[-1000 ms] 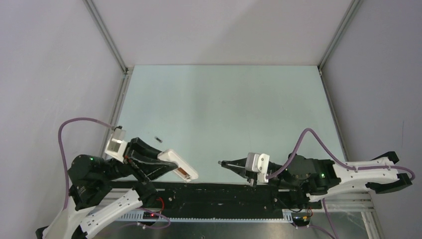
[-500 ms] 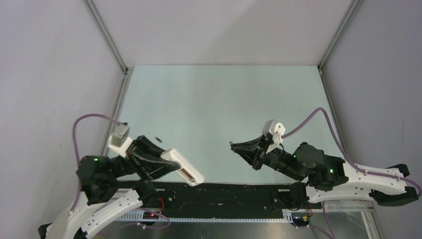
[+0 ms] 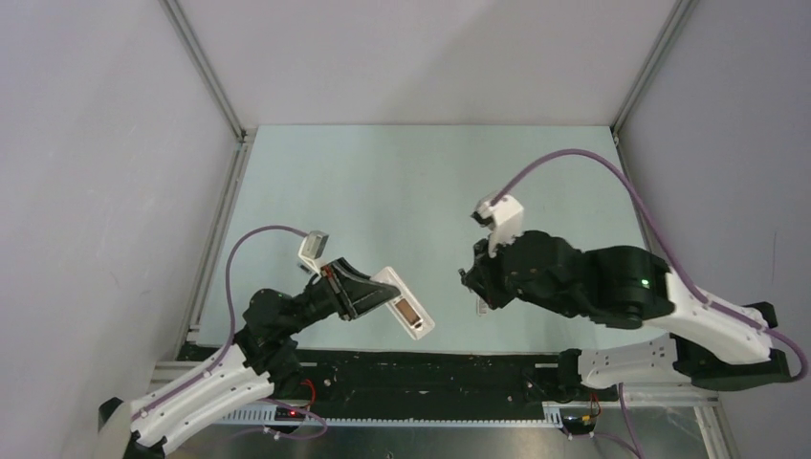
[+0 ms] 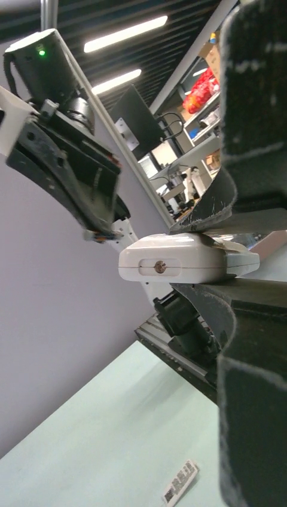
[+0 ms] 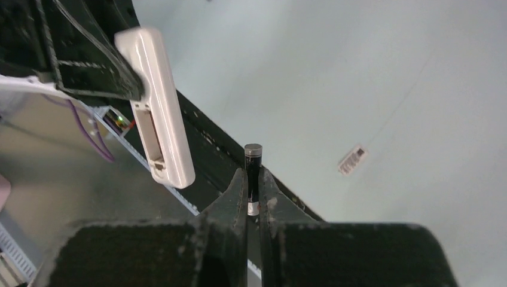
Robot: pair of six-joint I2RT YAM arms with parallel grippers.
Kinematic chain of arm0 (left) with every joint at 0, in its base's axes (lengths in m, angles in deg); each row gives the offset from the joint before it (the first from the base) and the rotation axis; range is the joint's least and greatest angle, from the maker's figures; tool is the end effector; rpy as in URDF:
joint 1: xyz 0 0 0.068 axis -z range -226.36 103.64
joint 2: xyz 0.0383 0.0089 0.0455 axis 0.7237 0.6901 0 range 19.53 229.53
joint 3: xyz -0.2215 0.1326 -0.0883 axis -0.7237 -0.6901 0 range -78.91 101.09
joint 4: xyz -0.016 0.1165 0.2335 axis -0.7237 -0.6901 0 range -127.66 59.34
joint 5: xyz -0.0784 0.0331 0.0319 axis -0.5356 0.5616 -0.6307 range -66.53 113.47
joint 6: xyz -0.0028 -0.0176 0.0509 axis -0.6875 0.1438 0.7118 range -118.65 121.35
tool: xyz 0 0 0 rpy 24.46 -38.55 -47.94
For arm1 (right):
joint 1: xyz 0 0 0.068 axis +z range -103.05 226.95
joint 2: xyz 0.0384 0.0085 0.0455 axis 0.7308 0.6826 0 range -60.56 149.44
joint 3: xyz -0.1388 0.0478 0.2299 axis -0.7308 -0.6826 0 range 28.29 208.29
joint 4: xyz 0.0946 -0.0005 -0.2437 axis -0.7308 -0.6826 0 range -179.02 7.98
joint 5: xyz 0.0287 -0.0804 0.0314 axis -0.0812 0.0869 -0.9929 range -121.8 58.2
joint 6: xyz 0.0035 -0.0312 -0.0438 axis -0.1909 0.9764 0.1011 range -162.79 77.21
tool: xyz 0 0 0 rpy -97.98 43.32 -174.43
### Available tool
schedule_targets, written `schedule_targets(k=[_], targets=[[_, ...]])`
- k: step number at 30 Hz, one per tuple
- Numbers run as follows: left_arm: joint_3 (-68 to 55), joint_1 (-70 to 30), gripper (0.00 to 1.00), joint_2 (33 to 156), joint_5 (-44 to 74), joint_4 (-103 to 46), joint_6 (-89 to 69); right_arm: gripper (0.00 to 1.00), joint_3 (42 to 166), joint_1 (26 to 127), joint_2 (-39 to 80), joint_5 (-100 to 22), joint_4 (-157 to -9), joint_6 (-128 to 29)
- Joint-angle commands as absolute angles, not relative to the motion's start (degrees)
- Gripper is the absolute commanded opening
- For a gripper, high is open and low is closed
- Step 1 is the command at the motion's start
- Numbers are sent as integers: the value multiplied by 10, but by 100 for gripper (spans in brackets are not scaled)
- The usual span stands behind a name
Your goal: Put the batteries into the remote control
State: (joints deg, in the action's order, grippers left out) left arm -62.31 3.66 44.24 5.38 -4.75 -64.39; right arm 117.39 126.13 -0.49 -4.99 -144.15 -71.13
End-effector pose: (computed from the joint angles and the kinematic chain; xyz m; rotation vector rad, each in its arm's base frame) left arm 0.0775 -0.1096 0.2817 0.1202 1.5412 -1.8819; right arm 0.0462 0.1561 0.4559 -0.6645 2.0379 0.6294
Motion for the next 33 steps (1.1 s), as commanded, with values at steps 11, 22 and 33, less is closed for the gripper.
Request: schedule_targets(k=[11,22,33], targets=[[-663,39,0,473,155,43,-658,0,1358,1268,177,-189,-1578,-747],[-674,39,0,463,176,42,-664,0,1370,1239,249,-216,-1565,-693],[-671,39,0,481,172,43,-676,0,1364,1218,277,-234,-1545,-662]])
